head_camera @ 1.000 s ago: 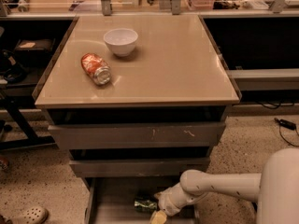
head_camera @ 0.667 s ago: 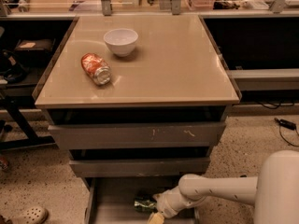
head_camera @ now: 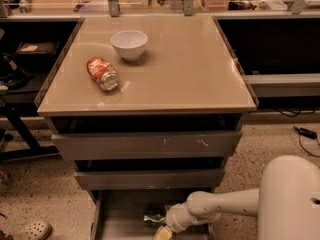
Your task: Pick green can from bottom drawer and place on counter
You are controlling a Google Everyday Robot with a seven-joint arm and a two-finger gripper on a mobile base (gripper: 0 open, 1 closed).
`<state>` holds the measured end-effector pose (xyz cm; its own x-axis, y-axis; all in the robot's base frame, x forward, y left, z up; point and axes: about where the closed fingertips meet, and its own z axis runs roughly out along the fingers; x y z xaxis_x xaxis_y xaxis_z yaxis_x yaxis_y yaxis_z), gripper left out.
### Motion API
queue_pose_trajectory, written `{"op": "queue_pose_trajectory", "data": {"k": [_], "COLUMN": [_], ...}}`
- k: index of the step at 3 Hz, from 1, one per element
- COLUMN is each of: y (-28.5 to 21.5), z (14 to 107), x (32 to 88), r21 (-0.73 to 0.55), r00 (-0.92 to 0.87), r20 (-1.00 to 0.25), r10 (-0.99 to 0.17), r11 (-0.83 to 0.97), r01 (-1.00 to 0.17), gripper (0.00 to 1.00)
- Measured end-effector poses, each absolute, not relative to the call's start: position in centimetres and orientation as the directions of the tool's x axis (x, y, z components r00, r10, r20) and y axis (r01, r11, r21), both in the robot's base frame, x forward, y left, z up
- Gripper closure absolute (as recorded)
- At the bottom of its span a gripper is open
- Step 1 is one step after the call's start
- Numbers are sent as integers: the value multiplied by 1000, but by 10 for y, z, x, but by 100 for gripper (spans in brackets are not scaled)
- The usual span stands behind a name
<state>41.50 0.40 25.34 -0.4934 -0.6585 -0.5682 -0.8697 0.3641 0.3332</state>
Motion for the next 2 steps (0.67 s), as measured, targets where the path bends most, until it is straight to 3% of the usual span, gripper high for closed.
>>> {"op": "queue_pose_trajectory", "data": {"k": [2], "y": [16], "z": [215], "x": [440], "r21": [299], "r00": [-467], "r20": [-572], "r10": [-674], "r11": [358], "r01": [-884], "gripper": [0]}}
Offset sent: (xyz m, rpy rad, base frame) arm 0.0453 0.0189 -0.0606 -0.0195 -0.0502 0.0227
